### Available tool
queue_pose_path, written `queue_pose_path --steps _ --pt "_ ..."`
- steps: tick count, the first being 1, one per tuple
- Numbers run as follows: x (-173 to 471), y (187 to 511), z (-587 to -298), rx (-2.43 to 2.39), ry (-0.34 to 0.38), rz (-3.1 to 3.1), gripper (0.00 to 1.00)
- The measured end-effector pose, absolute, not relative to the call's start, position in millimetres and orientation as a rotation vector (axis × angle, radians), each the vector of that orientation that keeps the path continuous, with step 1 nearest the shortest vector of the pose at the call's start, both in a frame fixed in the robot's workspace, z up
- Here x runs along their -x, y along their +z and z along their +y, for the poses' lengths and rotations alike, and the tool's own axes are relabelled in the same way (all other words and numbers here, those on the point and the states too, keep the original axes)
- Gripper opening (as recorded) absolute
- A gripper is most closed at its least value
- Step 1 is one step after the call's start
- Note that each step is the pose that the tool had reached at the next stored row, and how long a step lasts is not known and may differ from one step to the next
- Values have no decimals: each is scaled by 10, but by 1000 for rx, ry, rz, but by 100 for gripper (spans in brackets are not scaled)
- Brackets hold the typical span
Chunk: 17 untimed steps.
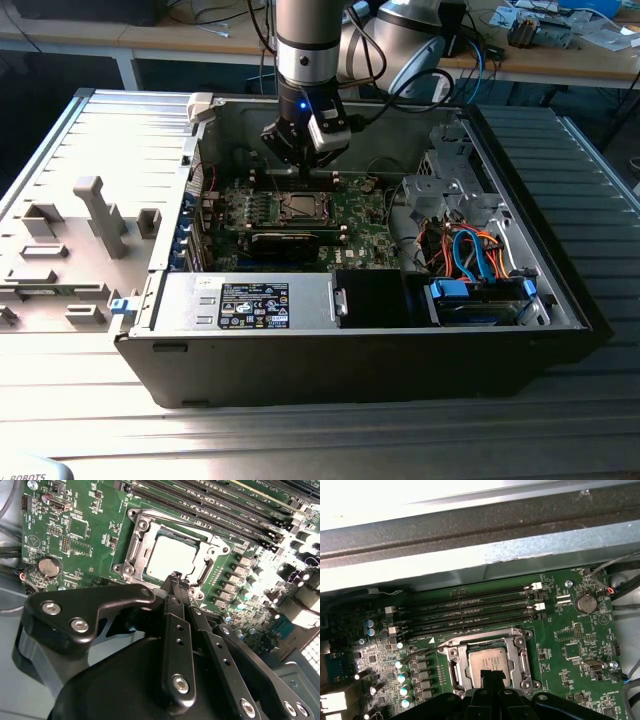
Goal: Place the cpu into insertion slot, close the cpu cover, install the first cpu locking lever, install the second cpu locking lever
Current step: 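Install the first cpu locking lever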
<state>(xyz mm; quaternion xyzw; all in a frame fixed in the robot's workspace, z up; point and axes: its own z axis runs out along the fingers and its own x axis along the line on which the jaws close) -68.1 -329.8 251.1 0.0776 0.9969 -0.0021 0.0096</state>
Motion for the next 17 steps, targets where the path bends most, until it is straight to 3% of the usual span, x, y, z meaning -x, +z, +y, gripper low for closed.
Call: queue_pose_path --steps 17 --pt "681 2511 -3298 -181 -6 3117 11"
